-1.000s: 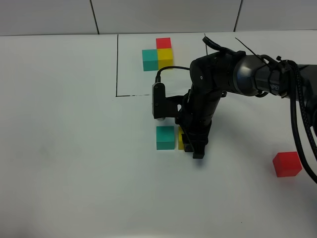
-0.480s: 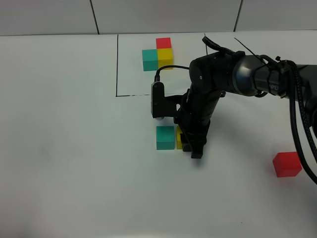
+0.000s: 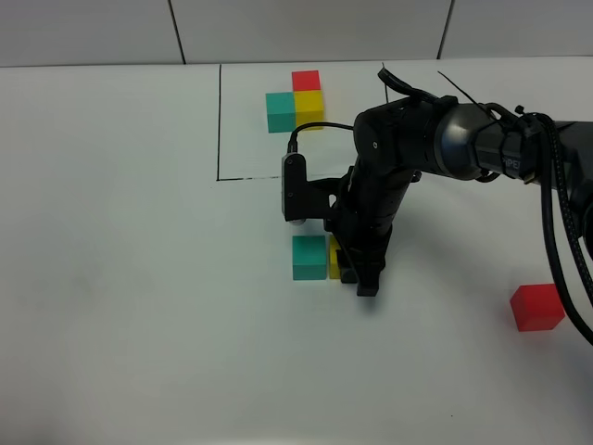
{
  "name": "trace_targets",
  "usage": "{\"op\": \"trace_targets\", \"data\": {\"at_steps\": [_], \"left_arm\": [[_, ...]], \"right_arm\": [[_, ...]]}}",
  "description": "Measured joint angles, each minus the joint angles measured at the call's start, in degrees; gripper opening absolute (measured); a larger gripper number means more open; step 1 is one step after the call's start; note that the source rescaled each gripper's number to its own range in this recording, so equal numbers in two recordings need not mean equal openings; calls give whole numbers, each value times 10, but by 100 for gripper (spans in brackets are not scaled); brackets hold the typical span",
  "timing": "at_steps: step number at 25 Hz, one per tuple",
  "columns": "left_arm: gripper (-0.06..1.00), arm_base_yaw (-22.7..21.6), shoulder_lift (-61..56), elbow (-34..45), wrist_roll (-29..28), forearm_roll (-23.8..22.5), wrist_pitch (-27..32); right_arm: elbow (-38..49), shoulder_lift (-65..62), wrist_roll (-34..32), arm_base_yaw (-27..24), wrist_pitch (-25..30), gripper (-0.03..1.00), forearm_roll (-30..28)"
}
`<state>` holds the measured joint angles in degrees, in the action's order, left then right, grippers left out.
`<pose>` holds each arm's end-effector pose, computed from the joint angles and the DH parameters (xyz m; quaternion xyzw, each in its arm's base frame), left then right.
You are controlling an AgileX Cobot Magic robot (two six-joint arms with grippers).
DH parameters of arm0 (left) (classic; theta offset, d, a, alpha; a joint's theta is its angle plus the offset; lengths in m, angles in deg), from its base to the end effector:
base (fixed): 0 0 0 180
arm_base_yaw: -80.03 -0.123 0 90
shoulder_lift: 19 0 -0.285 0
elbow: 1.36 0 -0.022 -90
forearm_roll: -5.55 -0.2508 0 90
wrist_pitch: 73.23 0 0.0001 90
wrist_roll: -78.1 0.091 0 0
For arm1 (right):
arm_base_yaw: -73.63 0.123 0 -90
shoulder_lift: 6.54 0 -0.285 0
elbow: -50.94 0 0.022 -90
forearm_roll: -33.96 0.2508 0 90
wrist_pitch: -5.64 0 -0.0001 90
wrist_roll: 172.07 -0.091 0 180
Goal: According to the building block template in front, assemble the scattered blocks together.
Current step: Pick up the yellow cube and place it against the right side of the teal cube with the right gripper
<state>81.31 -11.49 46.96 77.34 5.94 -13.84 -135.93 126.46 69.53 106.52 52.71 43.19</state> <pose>-0.0051 -0.0004 0.2804 0.0039 0.8444 -0.0129 0.5355 0.3478 0.2376 0.1117 -0.6958 0.7131 0.0455 0.0727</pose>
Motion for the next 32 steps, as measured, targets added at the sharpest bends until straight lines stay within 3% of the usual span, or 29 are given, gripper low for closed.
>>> {"op": "trace_targets", "data": {"at_steps": [32], "left_arm": [[79,0,0,0,0,0,0]], "right_arm": [[0,0,8,7,-5,1,2]]}}
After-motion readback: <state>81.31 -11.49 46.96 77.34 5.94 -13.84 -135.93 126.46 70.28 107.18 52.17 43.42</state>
